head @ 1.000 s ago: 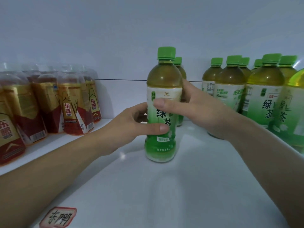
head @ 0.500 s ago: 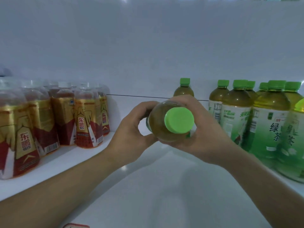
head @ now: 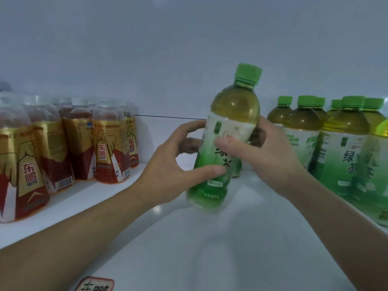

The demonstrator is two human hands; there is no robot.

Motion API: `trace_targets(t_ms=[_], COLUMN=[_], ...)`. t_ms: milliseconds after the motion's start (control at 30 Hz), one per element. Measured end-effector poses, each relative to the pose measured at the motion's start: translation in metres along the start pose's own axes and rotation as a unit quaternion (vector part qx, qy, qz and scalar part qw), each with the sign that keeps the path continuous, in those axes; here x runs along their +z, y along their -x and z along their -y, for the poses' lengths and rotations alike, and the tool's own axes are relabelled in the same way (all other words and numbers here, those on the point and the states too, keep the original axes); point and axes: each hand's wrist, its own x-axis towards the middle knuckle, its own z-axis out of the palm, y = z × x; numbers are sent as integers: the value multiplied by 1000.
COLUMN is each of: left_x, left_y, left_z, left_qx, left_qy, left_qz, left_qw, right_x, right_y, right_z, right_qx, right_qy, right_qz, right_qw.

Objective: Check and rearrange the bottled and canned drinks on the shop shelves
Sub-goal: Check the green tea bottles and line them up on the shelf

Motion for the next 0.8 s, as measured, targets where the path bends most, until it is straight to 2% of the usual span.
trace_targets(t_ms=[133,233,400,467,733,800], left_x=[4,4,12,14,16,14], left_y=[3,5,5,5,6,5], left_z=[-2,-5,-12,-13,-13,-11], left_qx=[-17,0,16,12,24,-4], left_qy=[108,97,102,97,118,125], left_qz=[40,53,33,19,39,26], left_qw=[993,994,994,995,992,992], right_x=[4,8,11,10,9,9], right_y=[-9,-8,6,9,3,-2], right_z=[-8,-18,-22,-17,-28,-31], right_qx=[203,318,382,381,349,334], right_qy=[-99,-184,-301,-328,-308,-287], right_qz=[-2,38,93,109,69,77], right_qw=[974,929,869,858,882,895])
